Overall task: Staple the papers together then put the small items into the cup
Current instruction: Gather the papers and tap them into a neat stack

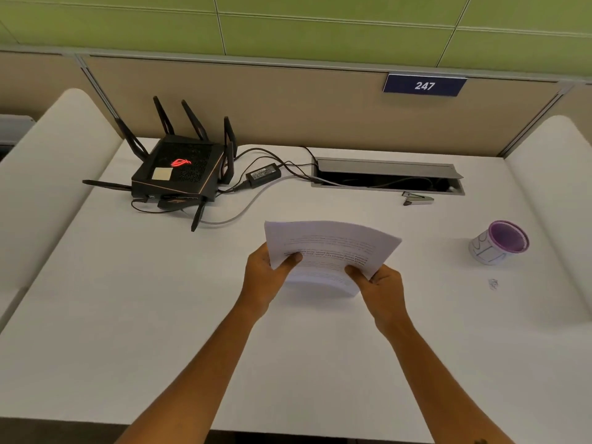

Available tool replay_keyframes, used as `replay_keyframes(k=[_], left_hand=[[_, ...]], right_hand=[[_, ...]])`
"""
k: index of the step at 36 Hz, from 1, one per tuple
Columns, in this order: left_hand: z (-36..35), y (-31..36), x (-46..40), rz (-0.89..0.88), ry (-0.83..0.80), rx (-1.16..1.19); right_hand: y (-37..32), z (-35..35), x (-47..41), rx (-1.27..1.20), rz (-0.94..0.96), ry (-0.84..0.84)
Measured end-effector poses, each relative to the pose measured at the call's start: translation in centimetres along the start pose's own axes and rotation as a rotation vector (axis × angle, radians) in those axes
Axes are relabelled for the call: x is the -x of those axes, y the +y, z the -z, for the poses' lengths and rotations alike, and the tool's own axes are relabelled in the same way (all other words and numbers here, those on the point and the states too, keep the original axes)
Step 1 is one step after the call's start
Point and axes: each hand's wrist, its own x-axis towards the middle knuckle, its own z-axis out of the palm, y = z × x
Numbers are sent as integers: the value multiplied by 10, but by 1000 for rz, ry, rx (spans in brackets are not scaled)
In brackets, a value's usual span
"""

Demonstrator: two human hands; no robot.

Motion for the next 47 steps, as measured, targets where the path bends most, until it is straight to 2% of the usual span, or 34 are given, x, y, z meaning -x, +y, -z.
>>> replay_keyframes(k=[9,14,19,27,31,34,40,44,47], left_hand=[[1,7,1,-25,9,28],[-3,-4,7,41,-19,-35],[3,-4,8,34,38,-22],[17,6,7,53,219,286],[14,10,12,80,222,468],[4,10,19,95,187,621],[-10,-3,31,159,141,706],[19,-13,22,173,258,712],[54,-13,12,170,334,580]], right_hand=[[-9,7,-3,-2,24,44],[8,5,0,19,-75,-9],[13,16,2,-22,-126,-93],[9,26,7,-206,-160,-206],[-1,15,9,-455,-197,-178],[-9,3,12,-517,-173,-167],[-22,-14,11,-446,-126,-71],[-26,0,0,-312,-97,-31],[-29,16,-7,-209,-59,-22]])
